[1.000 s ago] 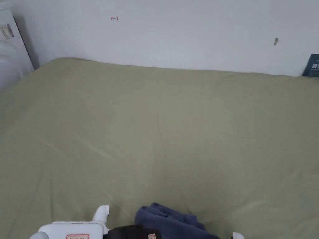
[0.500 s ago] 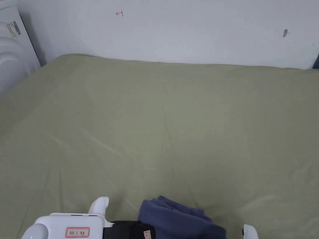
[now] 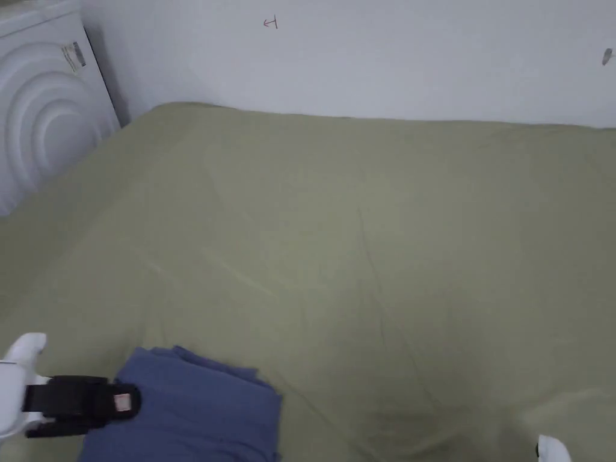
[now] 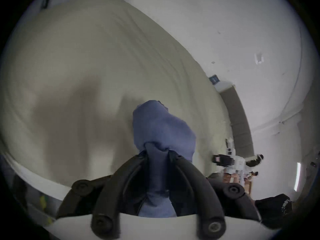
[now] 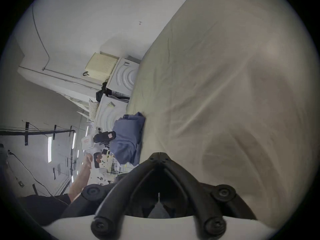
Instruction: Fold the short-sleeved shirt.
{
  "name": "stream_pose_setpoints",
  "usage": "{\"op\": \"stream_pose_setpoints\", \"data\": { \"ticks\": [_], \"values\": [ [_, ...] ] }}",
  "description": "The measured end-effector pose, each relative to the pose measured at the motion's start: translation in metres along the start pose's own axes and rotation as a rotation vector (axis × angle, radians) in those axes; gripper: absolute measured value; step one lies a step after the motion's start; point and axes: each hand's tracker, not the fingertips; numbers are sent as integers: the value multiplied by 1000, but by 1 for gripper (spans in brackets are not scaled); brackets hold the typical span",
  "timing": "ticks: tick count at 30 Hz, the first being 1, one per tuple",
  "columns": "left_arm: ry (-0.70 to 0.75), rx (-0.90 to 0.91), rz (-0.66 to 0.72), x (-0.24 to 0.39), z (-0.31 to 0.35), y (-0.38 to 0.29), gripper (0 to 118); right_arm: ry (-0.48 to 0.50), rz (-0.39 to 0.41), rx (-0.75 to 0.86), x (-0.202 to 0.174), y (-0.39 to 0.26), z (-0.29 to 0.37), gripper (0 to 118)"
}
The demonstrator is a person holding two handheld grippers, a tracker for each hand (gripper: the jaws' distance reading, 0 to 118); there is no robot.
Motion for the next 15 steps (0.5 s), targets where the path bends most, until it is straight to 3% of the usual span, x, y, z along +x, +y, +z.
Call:
{"op": "stream_pose_setpoints", "data": {
  "ticks": [4, 8, 12, 13, 14, 15],
  "values": [
    [195, 61, 36, -47, 52, 28, 20, 14, 2, 19, -12, -2, -2, 2],
    [298, 99, 94, -87, 86, 53, 20, -2, 7, 11, -19, -10, -7, 2],
    [329, 86, 108, -101, 78, 58, 21, -50, 35, -18, -26, -21, -7, 2],
    [322, 52, 97, -100, 70, 57, 28, -48, 36, -18, -26, -23, -5, 2],
    [329, 53, 83, -100, 64, 52, 47, -53, 46, -11, -27, -25, -3, 2],
    [360, 66, 41, -98, 59, 48, 47, -48, 63, 7, -30, -27, -1, 2]
  ]
}}
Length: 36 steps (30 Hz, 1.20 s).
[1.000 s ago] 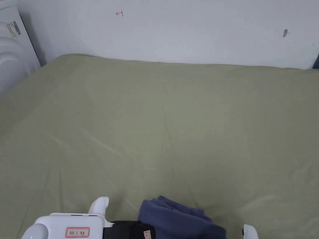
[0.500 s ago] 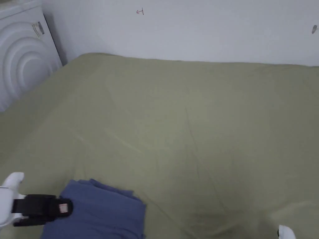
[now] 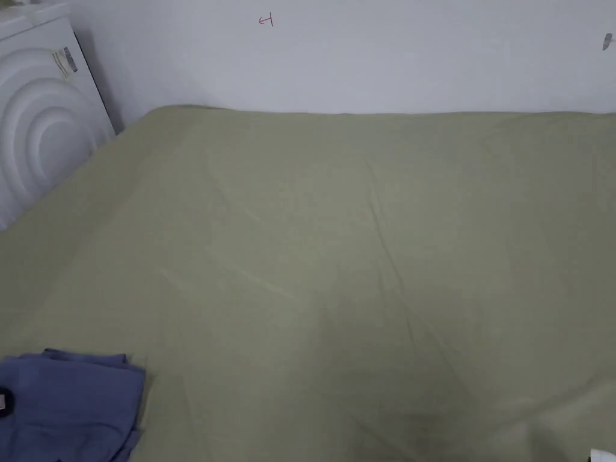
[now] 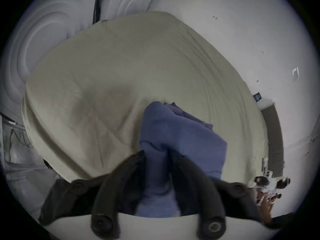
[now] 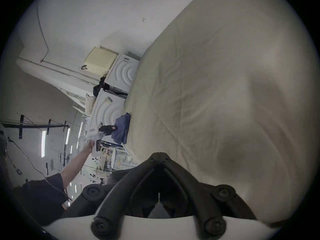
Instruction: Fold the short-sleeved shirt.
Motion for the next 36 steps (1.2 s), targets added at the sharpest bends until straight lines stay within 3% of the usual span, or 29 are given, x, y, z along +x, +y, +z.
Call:
{"op": "stream_pose_setpoints", "data": {
  "ticks": [1, 3, 6, 10, 12, 13, 15, 16, 17, 19, 22, 24, 25, 26, 27, 29, 31, 34, 36],
  "values": [
    [4, 3, 6, 1, -1, -4, 56, 18, 8, 3, -2, -1, 2, 2],
    [-9, 32, 33, -11, 5, -7, 88, 34, 9, 13, -8, 0, 10, 2],
    [-4, 128, 48, -20, 42, -6, 88, 50, 68, 27, -21, 1, 23, 2],
    [139, 284, -4, 13, 123, -11, 88, 72, 92, 54, -38, -2, 41, 2],
    [198, 351, -123, 59, 160, -18, 88, 75, 146, 89, -44, -3, 56, 2],
    [248, 428, -262, 96, 175, -30, 88, 75, 180, 109, -52, -4, 64, 2],
    [315, 539, -491, 172, 195, -55, 89, -29, 299, 158, -71, -4, 82, 2],
    [321, 573, -543, 207, 199, -67, 89, -105, 367, 191, -83, -3, 90, 2],
    [237, 585, -549, 245, 198, -82, 89, -224, 466, 232, -99, -1, 99, 2],
    [115, 681, -586, 302, 187, -107, 89, -381, 574, 267, -123, 8, 112, 2],
    [-111, 733, -589, 379, 157, -135, 89, -491, 629, 403, -147, 24, 141, 3],
    [-216, 683, -587, 429, 130, -150, 80, -584, 680, 506, -162, 37, 160, 3],
    [-243, 678, -591, 449, 119, -158, 64, -634, 699, 547, -168, 41, 166, 4],
    [-259, 645, -596, 465, 103, -160, 37, -687, 715, 588, -175, 47, 173, 6],
    [-268, 616, -593, 479, 92, -164, 0, -725, 727, 613, -178, 53, 177, 9],
    [-207, 469, -596, 513, 62, -174, 0, -854, 716, 668, -183, 60, 183, 12],
    [-104, 493, -610, 531, 42, -186, 0, -980, 666, 677, -178, 69, 184, 12],
    [-102, 544, -563, 542, 28, -207, 0, -1000, 548, 685, -158, 72, 189, 12],
    [-100, 559, -543, 537, 26, -211, 0, -990, 515, 696, -147, 68, 192, 12]
  ]
}}
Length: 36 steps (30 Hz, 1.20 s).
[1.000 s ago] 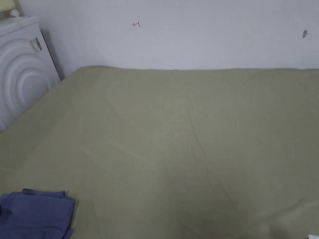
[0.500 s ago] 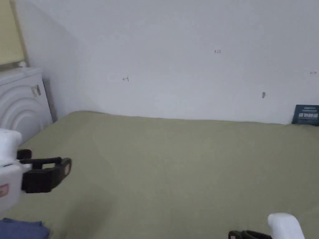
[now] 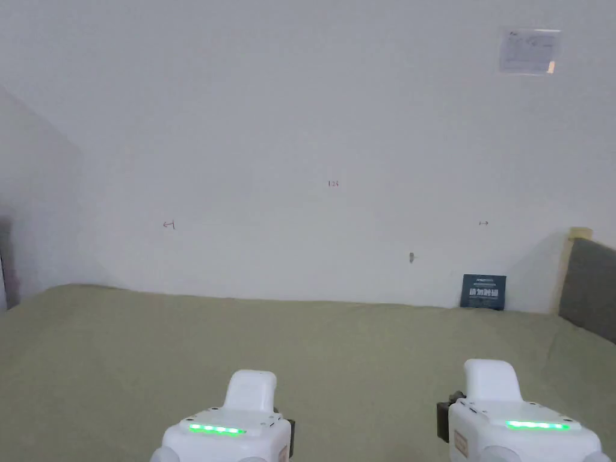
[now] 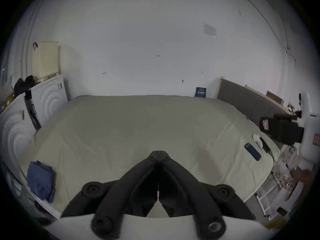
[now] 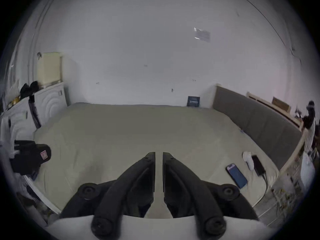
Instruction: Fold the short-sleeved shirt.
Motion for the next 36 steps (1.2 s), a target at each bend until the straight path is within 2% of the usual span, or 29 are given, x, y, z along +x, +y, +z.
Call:
{"op": "stream_pose_setpoints", "data": {
  "ticks": [7, 11, 14, 18, 19, 20, 21, 22, 23, 24, 25, 27, 30, 33, 36],
  "values": [
    [136, 72, -3, 4, 19, 4, 0, -22, 6, 56, 3, -4, 14, 10],
    [134, 102, -2, 7, 27, 14, 0, -27, 41, 96, -3, 5, 22, 9],
    [140, 124, 1, 8, 30, 21, 0, -12, 28, 116, -3, 11, 27, 4],
    [137, 127, 4, 5, 33, 29, 0, -22, 39, 122, -3, 14, 30, 4],
    [128, 129, 3, 5, 35, 32, 0, -37, 47, 125, -3, 14, 30, 9],
    [118, 135, 9, 4, 38, 34, 0, -58, 53, 129, -3, 15, 30, 26],
    [101, 151, 15, 4, 40, 36, 2, -70, 60, 130, -3, 16, 31, 63],
    [87, 171, 13, 0, 43, 39, 17, -62, 57, 130, -1, 18, 31, 86],
    [91, 181, 13, 0, 44, 42, 50, -53, 42, 132, 3, 19, 31, 97],
    [107, 189, 10, 1, 45, 45, 50, -37, 28, 141, 4, 20, 31, 97],
    [134, 204, 5, 2, 45, 48, 65, -22, 13, 176, 6, 21, 32, 97],
    [156, 208, 8, 1, 46, 46, 118, -35, 26, 244, 6, 21, 38, 97],
    [122, 314, 35, -8, 54, 49, 117, -52, 37, 258, 7, 23, 40, 97],
    [137, 269, 32, -7, 53, 51, 118, -58, 24, 239, 8, 25, 40, 97],
    [140, 264, 35, -6, 52, 45, 118, -59, -27, 276, 13, 20, 42, 97]
  ]
}}
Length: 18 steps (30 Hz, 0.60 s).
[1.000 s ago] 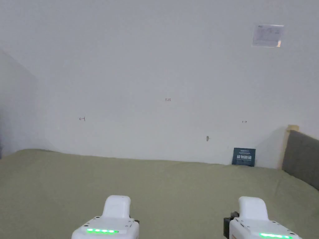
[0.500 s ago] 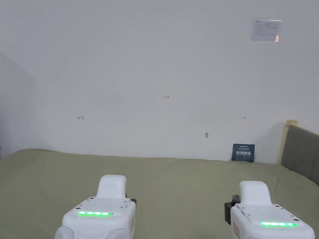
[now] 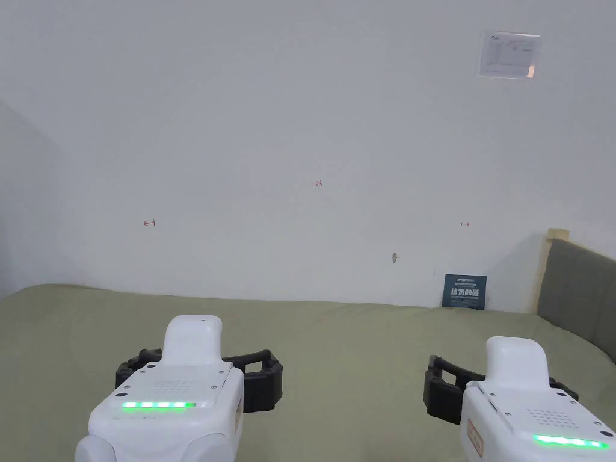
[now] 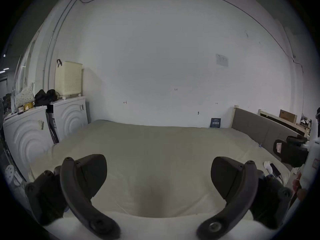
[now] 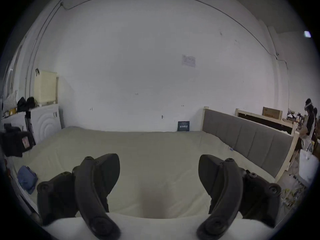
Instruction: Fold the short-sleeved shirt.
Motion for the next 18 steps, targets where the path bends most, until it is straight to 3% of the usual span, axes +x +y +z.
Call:
{"op": "stream_pose_setpoints", "data": {
  "ticks": [5, 10, 11, 14, 16, 18],
  "values": [
    [3, -11, 4, 1, -1, -9, 118, 106, -13, 82, 2, 5, 10, 97],
    [1, -8, 19, -2, -1, -6, 118, 52, -10, 62, -11, 9, 12, 97],
    [13, -5, 22, -1, -1, -6, 118, 41, -40, 46, -12, 7, 11, 97],
    [37, 3, 7, 0, -2, -5, 118, 168, -190, 23, 2, 2, 3, 97],
    [55, 1, -3, 2, -3, -4, 118, 103, -203, -49, 5, 4, -4, 97],
    [57, -6, 0, 2, -5, -5, 118, 39, -124, -74, 3, 6, -10, 98]
  ]
}}
